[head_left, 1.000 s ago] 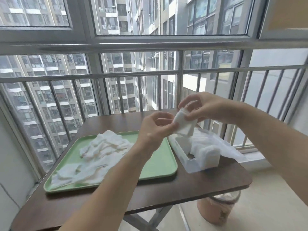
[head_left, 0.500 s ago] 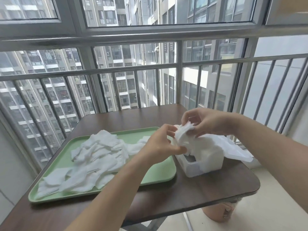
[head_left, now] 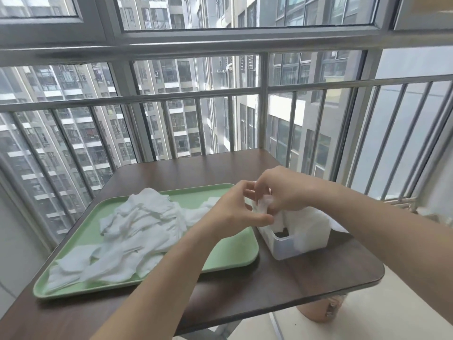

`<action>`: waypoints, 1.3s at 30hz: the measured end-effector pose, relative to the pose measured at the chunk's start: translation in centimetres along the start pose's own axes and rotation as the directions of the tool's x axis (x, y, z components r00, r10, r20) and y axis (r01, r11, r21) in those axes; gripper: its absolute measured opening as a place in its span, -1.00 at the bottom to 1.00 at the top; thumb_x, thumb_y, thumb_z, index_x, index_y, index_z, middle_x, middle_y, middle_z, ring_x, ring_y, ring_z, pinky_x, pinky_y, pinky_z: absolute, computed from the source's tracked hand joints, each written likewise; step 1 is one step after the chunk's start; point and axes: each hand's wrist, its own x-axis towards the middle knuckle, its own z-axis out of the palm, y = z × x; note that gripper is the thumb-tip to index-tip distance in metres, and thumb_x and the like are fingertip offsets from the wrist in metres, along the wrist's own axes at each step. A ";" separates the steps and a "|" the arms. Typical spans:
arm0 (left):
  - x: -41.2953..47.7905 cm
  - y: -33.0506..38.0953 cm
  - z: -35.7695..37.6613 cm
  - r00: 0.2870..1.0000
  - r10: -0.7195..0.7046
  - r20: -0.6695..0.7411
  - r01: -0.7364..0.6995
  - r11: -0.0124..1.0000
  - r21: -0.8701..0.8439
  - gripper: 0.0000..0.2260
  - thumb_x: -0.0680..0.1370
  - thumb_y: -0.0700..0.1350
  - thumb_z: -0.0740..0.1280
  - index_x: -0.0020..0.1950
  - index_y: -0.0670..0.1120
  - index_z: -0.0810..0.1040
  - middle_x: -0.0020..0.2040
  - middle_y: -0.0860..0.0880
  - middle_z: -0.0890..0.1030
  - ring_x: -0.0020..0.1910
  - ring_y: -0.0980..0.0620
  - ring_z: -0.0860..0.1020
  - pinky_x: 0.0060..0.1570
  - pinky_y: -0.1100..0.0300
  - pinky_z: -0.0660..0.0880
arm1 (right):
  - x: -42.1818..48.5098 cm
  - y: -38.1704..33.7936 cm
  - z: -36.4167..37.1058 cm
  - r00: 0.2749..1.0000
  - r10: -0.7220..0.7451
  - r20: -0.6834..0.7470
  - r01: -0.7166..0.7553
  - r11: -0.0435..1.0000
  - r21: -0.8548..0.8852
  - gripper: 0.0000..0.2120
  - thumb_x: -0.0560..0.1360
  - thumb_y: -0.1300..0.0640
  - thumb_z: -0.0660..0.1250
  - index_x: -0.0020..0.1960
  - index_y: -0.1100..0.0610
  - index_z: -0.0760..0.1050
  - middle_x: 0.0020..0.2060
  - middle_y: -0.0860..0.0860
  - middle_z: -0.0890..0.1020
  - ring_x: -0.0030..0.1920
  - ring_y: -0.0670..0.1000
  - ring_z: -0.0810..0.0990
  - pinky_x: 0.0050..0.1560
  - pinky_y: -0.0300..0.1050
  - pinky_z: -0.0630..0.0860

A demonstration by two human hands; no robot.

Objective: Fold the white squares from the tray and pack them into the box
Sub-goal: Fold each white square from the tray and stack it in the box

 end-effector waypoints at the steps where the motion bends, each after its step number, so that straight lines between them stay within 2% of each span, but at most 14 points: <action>1: -0.1 0.0 -0.1 1.000 -0.001 0.006 0.001 1.000 -0.013 -0.35 0.26 -0.07 0.63 0.29 0.04 0.45 0.10 0.11 0.59 -0.14 0.10 0.59 0.04 0.00 0.59 | -0.1 -0.1 0.2 0.998 0.017 -0.058 -0.016 1.000 0.006 -0.71 0.27 0.12 0.59 -0.13 -0.08 0.55 -0.24 -0.18 0.52 -0.17 -0.04 0.57 -0.24 -0.14 0.48; 5: -0.5 0.4 -0.7 1.000 0.005 0.007 -0.005 1.000 0.008 -0.44 0.39 -0.10 0.61 0.32 0.00 0.47 0.12 0.07 0.61 -0.08 0.10 0.64 0.04 0.08 0.62 | -0.6 -0.6 0.4 0.986 0.050 -0.158 -0.061 0.996 -0.064 -0.72 0.31 0.11 0.58 -0.15 -0.07 0.49 -0.21 -0.13 0.58 -0.16 -0.02 0.60 -0.15 -0.05 0.58; 9: -1.4 0.8 -4.1 0.998 -0.006 -0.057 0.008 0.999 0.044 -0.75 0.52 -0.06 0.48 0.18 0.00 0.59 0.06 0.10 0.67 -0.11 0.14 0.64 -0.12 0.23 0.58 | -1.0 -1.6 -1.7 0.990 0.065 -0.122 -0.084 0.984 -0.155 -0.85 0.44 0.10 0.49 -0.05 -0.10 0.59 -0.16 -0.21 0.59 -0.09 -0.10 0.57 -0.05 -0.02 0.60; 13: -3.3 0.8 -8.9 0.984 -0.048 -0.173 0.058 0.997 0.049 -0.92 0.59 -0.13 0.40 0.07 -0.01 0.62 -0.03 0.04 0.69 -0.07 0.07 0.66 -0.09 0.18 0.59 | 0.2 -3.9 -3.7 0.976 0.022 -0.215 -0.007 0.997 0.072 -0.90 0.50 0.17 0.41 -0.07 -0.01 0.64 -0.16 -0.16 0.63 -0.10 -0.09 0.61 -0.09 -0.18 0.57; 16: -4.6 0.0 -11.8 0.961 -0.089 -0.262 0.109 0.992 0.064 -0.94 0.59 -0.13 0.39 0.05 -0.01 0.62 -0.04 -0.01 0.70 -0.08 0.05 0.66 -0.08 0.15 0.58 | 2.9 -7.1 -2.9 0.995 -0.040 -0.092 0.055 0.985 0.162 -0.84 0.53 0.23 0.39 0.02 0.01 0.66 -0.08 -0.10 0.68 -0.11 -0.12 0.63 -0.20 -0.31 0.51; 18: -5.3 -0.7 -13.0 0.952 -0.110 -0.285 0.136 0.988 0.071 -0.96 0.59 -0.13 0.39 0.00 0.01 0.61 -0.06 -0.03 0.70 -0.09 0.03 0.66 -0.08 0.11 0.58 | 5.2 -9.0 -1.5 0.998 -0.062 0.026 0.059 0.992 0.111 -0.71 0.53 0.32 0.32 0.14 0.05 0.65 0.03 -0.06 0.69 -0.03 -0.06 0.65 -0.13 -0.23 0.57; 20: -6.0 -1.4 -13.8 0.950 -0.121 -0.289 0.151 0.985 0.082 -0.95 0.59 -0.13 0.39 -0.03 0.02 0.61 -0.06 -0.03 0.70 -0.11 0.04 0.65 -0.08 0.10 0.58 | 7.4 -10.3 0.3 0.994 -0.014 0.104 0.014 1.000 -0.001 -0.62 0.52 0.39 0.21 0.23 0.13 0.62 0.15 0.03 0.66 0.12 0.08 0.63 0.06 -0.07 0.59; 22: -6.6 -2.0 -14.3 0.949 -0.124 -0.290 0.154 0.985 0.083 -0.96 0.59 -0.13 0.39 -0.02 0.02 0.61 -0.07 -0.03 0.70 -0.13 0.07 0.65 -0.11 0.13 0.58 | 9.1 -10.7 2.1 0.990 0.069 0.123 -0.060 0.995 -0.081 -0.67 0.50 0.39 0.15 0.16 0.22 0.58 0.11 0.13 0.63 0.14 0.19 0.60 0.11 0.01 0.59; 25: -6.3 -3.0 -14.6 0.949 -0.116 -0.294 0.153 0.982 0.106 -0.94 0.58 -0.14 0.40 -0.03 0.03 0.60 -0.06 -0.06 0.70 -0.15 0.07 0.64 -0.15 0.14 0.56 | 10.1 -10.5 4.0 0.976 0.158 0.148 -0.134 0.978 -0.161 -0.85 0.50 0.38 0.15 -0.18 0.21 0.43 -0.12 0.13 0.55 -0.08 0.18 0.54 -0.10 -0.08 0.48; 29: -4.4 -3.7 -13.7 0.953 -0.078 -0.292 0.153 0.958 0.244 -0.95 0.57 -0.09 0.39 -0.03 0.07 0.60 -0.02 0.01 0.69 -0.06 0.05 0.64 -0.08 0.16 0.57 | 10.6 -10.2 5.2 0.972 0.197 0.129 -0.173 0.969 -0.176 -0.87 0.49 0.32 0.23 0.02 0.21 0.47 0.04 0.14 0.60 -0.04 0.18 0.56 -0.09 -0.08 0.47; 31: -3.1 -3.7 -12.5 0.967 -0.085 -0.239 0.168 0.921 0.353 -0.92 0.58 -0.08 0.36 0.05 0.03 0.62 0.03 0.03 0.67 -0.03 0.06 0.62 -0.07 0.19 0.55 | 10.6 -10.3 5.1 0.966 0.220 0.136 -0.197 0.966 -0.168 -0.92 0.49 0.31 0.26 -0.10 0.17 0.39 -0.09 0.09 0.55 -0.10 0.14 0.53 -0.12 -0.07 0.47; 35: -0.7 -4.2 -10.5 0.976 -0.193 -0.101 0.214 0.768 0.603 -0.68 0.53 -0.08 0.42 0.28 0.02 0.53 0.21 0.03 0.62 0.13 -0.01 0.58 0.08 0.08 0.56 | 10.1 -10.2 4.0 0.956 0.271 0.112 -0.257 0.958 -0.125 -0.81 0.48 0.33 0.27 -0.23 0.14 0.32 -0.29 0.02 0.45 -0.33 0.01 0.44 -0.37 -0.14 0.36; 37: -0.3 -4.4 -10.0 0.970 -0.239 -0.040 0.209 0.739 0.641 -0.57 0.49 -0.10 0.48 0.34 0.02 0.49 0.23 0.00 0.59 0.16 -0.04 0.56 0.03 0.08 0.56 | 9.8 -9.9 3.2 0.963 0.263 0.063 -0.258 0.963 -0.084 -0.88 0.43 0.32 0.34 -0.13 0.17 0.43 -0.24 0.04 0.52 -0.29 0.03 0.51 -0.36 -0.14 0.41; 39: -0.2 -4.5 -9.7 0.973 -0.230 -0.031 0.195 0.736 0.649 -0.51 0.46 -0.11 0.52 0.35 0.02 0.49 0.22 -0.02 0.59 0.17 -0.06 0.56 0.04 0.06 0.57 | 9.4 -9.3 2.4 0.966 0.252 0.049 -0.251 0.968 -0.030 -0.70 0.40 0.24 0.47 0.11 0.18 0.54 -0.09 0.07 0.63 -0.13 0.08 0.62 -0.19 -0.09 0.56</action>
